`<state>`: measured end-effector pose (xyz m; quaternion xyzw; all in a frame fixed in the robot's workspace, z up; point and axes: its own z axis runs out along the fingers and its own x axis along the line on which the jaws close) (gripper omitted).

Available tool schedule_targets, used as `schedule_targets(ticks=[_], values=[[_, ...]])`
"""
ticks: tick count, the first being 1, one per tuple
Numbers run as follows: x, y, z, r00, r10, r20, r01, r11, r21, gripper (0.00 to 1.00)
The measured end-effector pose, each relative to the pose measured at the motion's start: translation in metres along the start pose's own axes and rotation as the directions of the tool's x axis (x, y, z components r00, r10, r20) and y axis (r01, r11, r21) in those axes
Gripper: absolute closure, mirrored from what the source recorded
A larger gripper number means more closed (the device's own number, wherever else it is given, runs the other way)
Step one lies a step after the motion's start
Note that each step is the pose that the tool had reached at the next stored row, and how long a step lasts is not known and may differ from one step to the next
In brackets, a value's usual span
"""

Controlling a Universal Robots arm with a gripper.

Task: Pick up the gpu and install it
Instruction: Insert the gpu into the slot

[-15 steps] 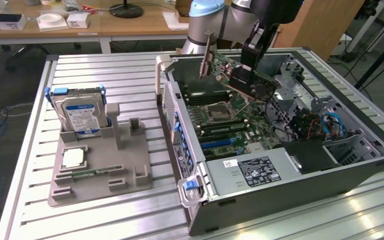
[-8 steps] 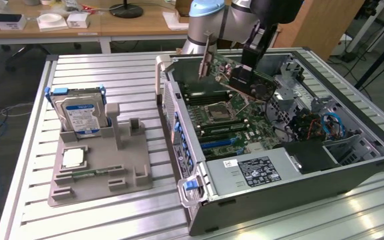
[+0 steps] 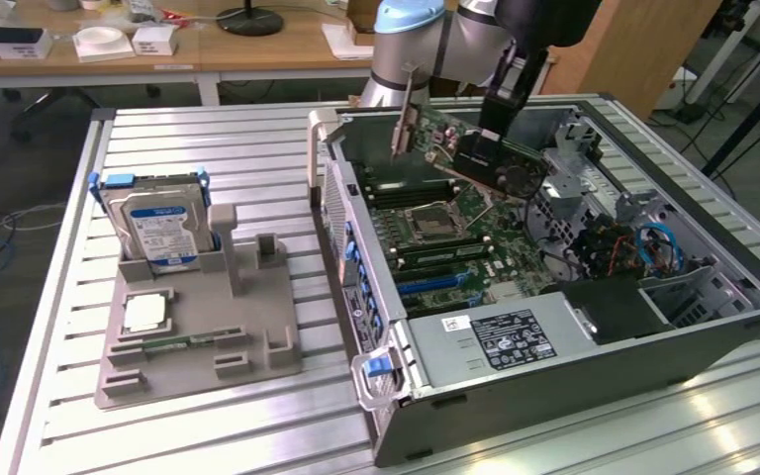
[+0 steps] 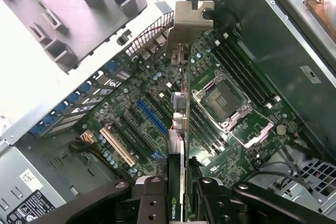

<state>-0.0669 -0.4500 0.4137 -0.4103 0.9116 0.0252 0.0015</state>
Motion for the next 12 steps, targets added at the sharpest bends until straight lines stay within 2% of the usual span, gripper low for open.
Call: schedule_targets(ticks=[12], values=[[0.0000, 0.0000, 0.0000, 0.9985, -0.055, -0.0024, 0.055, 0.9985, -0.0014, 0.74]])
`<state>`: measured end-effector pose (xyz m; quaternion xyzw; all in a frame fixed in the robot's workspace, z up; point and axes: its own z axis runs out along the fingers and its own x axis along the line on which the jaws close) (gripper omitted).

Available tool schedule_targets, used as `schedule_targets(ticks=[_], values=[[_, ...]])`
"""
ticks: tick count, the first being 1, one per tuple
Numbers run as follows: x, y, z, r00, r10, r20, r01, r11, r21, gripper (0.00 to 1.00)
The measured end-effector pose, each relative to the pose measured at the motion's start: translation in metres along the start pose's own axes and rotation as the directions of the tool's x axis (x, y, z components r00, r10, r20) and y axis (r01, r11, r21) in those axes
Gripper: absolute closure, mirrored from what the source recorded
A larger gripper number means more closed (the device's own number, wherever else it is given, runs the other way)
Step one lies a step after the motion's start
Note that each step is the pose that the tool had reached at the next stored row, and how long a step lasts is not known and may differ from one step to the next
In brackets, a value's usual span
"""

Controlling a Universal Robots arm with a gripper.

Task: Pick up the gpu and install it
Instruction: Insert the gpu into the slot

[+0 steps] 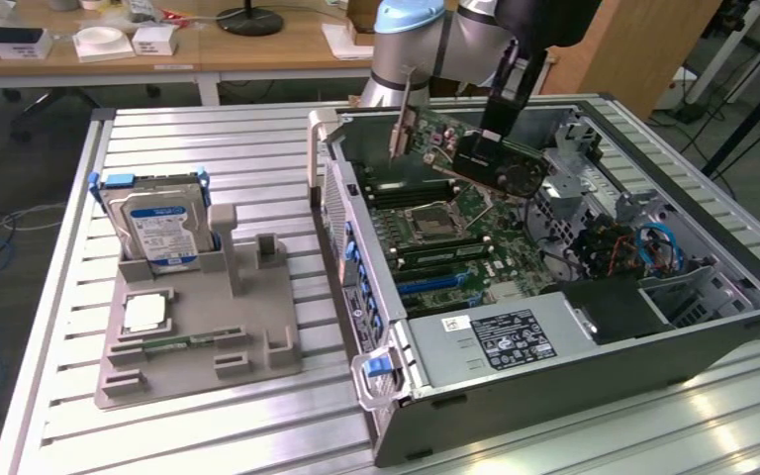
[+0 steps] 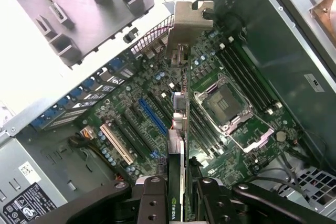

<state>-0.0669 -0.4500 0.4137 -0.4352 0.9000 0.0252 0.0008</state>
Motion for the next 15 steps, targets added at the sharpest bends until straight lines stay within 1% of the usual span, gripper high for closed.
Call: schedule_targets(ticks=[8, 15], values=[[0.0000, 0.0000, 0.0000, 0.9993, -0.038, -0.0017, 0.038, 0.9993, -0.0009, 0.74], [0.0000, 0.0000, 0.0000, 0.9967, -0.081, -0.0035, 0.081, 0.9967, -0.0021, 0.74]])
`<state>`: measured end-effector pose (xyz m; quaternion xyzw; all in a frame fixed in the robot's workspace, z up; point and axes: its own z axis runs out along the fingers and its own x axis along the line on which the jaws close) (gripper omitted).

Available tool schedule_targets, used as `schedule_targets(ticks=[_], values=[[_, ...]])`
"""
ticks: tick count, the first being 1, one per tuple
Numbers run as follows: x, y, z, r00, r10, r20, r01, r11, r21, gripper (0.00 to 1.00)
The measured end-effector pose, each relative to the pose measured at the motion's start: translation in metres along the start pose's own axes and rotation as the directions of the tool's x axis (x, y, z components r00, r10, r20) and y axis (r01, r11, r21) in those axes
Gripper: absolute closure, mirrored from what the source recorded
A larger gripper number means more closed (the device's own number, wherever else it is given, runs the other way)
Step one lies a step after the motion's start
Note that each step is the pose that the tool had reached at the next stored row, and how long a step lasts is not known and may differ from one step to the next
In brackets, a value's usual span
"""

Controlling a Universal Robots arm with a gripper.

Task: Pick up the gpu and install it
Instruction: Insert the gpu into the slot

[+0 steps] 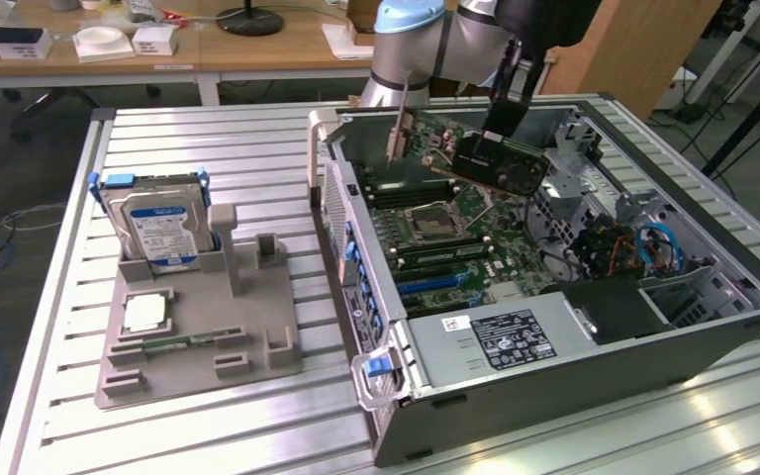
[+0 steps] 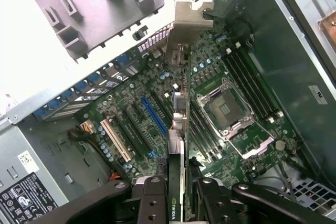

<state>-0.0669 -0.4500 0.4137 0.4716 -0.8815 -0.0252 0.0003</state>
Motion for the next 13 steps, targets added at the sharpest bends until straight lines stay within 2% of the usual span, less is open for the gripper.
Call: schedule_targets(ticks=[13], values=[[0.0000, 0.0000, 0.0000, 0.9961, -0.088, -0.0038, 0.088, 0.9961, -0.0022, 0.74]])
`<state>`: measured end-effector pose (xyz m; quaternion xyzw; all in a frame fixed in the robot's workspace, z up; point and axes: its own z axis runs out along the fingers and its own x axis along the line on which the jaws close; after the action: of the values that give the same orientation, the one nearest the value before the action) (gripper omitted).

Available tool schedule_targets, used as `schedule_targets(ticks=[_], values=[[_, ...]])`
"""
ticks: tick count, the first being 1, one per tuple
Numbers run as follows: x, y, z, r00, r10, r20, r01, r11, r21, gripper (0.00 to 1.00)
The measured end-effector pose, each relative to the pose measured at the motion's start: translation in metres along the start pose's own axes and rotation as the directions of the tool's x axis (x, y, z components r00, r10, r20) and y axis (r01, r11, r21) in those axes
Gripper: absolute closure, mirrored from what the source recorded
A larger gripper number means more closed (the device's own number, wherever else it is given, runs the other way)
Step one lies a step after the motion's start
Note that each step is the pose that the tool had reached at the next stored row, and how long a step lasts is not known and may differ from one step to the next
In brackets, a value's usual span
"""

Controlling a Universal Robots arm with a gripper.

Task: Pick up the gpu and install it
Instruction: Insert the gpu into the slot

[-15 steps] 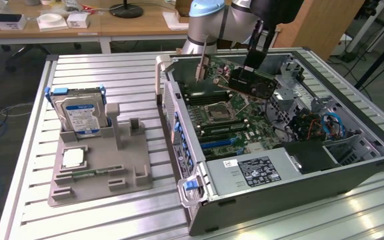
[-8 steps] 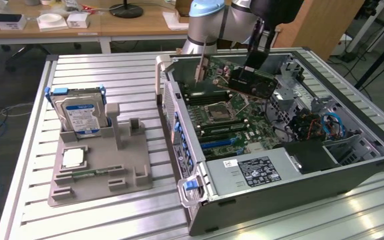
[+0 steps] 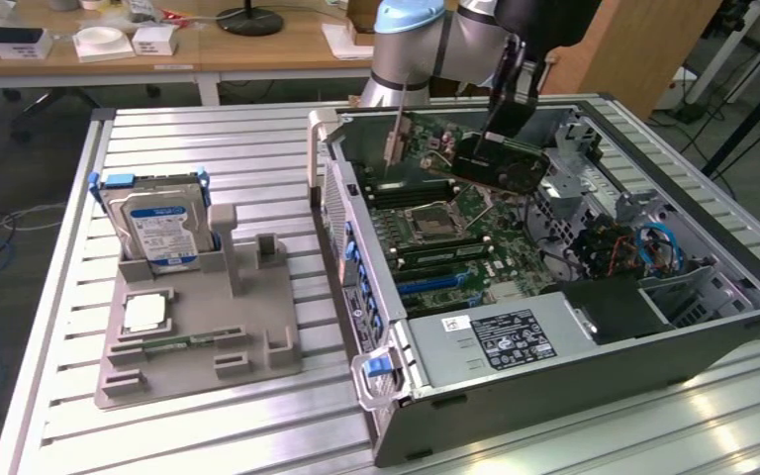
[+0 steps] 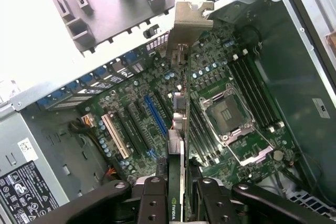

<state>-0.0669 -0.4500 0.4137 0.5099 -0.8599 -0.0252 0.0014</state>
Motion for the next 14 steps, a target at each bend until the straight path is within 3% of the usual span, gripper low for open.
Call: schedule_targets(ticks=[14], values=[[0.0000, 0.0000, 0.0000, 0.9948, -0.102, -0.0044, 0.102, 0.9948, -0.0026, 0.74]])
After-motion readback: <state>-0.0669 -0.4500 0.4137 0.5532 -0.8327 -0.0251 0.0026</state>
